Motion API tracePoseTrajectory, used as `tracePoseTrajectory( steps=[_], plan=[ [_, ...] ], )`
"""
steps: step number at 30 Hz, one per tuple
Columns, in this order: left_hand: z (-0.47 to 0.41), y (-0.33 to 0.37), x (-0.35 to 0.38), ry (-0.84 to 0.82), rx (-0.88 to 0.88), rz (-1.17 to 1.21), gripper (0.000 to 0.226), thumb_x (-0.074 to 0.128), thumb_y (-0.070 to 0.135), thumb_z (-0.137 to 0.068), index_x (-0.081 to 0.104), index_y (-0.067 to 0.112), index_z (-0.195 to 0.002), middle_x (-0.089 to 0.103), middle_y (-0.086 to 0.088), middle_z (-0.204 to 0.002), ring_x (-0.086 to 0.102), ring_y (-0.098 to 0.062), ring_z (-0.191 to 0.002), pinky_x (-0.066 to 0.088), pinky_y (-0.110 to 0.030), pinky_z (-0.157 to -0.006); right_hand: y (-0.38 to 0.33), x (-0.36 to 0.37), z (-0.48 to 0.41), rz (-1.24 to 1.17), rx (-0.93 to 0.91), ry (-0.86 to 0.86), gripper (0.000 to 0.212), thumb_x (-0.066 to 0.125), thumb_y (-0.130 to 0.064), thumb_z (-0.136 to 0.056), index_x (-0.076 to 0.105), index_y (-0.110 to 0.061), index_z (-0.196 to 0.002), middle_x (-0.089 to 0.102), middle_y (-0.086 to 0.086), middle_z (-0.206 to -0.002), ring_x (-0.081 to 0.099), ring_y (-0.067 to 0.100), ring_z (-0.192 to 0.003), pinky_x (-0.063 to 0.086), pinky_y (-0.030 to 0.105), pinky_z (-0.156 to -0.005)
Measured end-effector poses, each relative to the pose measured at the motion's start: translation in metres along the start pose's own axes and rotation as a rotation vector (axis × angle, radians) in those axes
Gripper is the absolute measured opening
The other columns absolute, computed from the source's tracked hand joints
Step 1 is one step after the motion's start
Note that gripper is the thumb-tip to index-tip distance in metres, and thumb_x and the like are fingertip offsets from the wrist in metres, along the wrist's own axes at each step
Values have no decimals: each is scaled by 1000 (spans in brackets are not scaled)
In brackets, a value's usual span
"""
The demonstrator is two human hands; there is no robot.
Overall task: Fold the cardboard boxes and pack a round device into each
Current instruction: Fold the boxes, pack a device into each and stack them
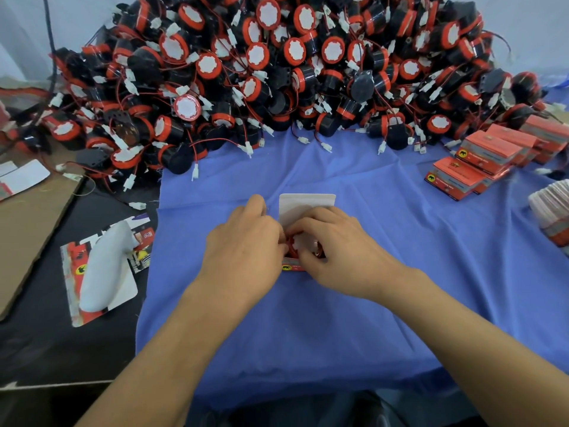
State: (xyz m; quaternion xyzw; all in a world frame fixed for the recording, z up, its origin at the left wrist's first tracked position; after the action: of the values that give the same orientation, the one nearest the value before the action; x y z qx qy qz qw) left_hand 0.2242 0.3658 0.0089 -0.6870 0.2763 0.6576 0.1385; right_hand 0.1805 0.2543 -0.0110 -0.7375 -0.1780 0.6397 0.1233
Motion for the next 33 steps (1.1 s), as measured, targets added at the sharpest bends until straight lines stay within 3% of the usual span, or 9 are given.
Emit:
tracePoseTrajectory(
  steps=[9, 12, 16, 19, 21, 23, 26, 29, 33],
  plan=[
    [5, 13, 15, -93, 51, -142, 13, 49, 23, -100, 60, 21, -93, 14, 0, -104, 36, -23, -109, 33, -32, -70, 0, 0, 4, 93, -46, 17, 33, 48, -32, -103, 68, -31, -130, 58, -6, -112, 54, 19, -108, 49, 42, -85],
    [4, 6, 6, 52, 35, 162, 4, 59, 15, -96, 58, 19, -97, 32, 4, -109, 50, -22, -103, 49, -37, -74, -2, -3, 6, 200, -51, 35, 28, 43, -36, -105, 67, -29, -117, 60, -8, -110, 55, 19, -104, 47, 41, -79],
    [5, -2, 10, 166, 10, 630, 32, 71, 9, -88, 56, 29, -108, 64, 13, -100, 66, -10, -89, 58, -38, -81, -3, 3, 11, 249, -83, 55, 32, 40, -33, -105, 69, -28, -116, 60, -9, -118, 53, 20, -110, 45, 39, -85],
    [11, 1, 18, 202, 58, 714, 16, 66, 18, -96, 66, 33, -102, 71, 19, -95, 67, -2, -88, 56, -23, -77, 4, 2, 21, -124, -39, 201, 18, 59, -13, -100, 75, -18, -105, 53, -3, -128, 50, 17, -125, 46, 22, -97],
    [11, -5, 21, 234, 43, 755, 19, 63, 17, -100, 70, 35, -98, 71, 24, -95, 67, 2, -89, 51, -13, -73, 15, -5, 37, -374, 71, 410, 25, 71, -8, -93, 70, -30, -106, 44, -6, -131, 46, 4, -131, 43, 7, -91],
    [8, -11, 27, 209, 15, 812, 24, 66, 9, -97, 72, 32, -98, 71, 28, -95, 67, 5, -90, 51, -11, -74, 23, -8, 52, -520, 141, 604, 33, 73, -12, -92, 64, -39, -108, 42, -11, -131, 44, 5, -136, 48, 10, -88],
    [5, -15, 33, 183, -27, 863, 24, 72, 4, -91, 73, 27, -97, 72, 24, -92, 68, 5, -88, 50, -8, -73, 38, -7, 65, -754, 209, 784, 19, 59, -13, -99, 64, -27, -111, 46, -6, -131, 48, 4, -132, 54, 14, -77],
    [3, -24, 37, 207, -116, 926, 30, 78, 5, -85, 66, 28, -100, 70, 18, -99, 66, 4, -90, 48, -6, -72, 62, 9, 59, -1009, 353, 715, 36, 60, 3, -98, 58, -25, -120, 57, -4, -131, 59, 4, -123, 54, 22, -84],
    [0, -28, 45, 137, -153, 1072, 70, 80, 8, -85, 47, 41, -137, 55, 19, -127, 63, -1, -103, 55, -17, -76, 70, 26, 41, -1158, 376, 461, 48, 55, 5, -100, 59, -34, -129, 71, -3, -122, 65, 12, -120, 53, 30, -99]
  ],
)
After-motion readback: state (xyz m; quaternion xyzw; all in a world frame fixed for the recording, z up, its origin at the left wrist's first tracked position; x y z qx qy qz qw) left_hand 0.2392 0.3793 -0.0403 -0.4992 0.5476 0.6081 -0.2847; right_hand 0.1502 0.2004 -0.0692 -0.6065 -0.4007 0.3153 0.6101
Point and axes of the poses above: each hand's wrist, its own z-axis away from the middle knuckle, its own x-axis out of the palm, y = z × x, the point moved 9 cm from there along -z, towards the middle knuckle
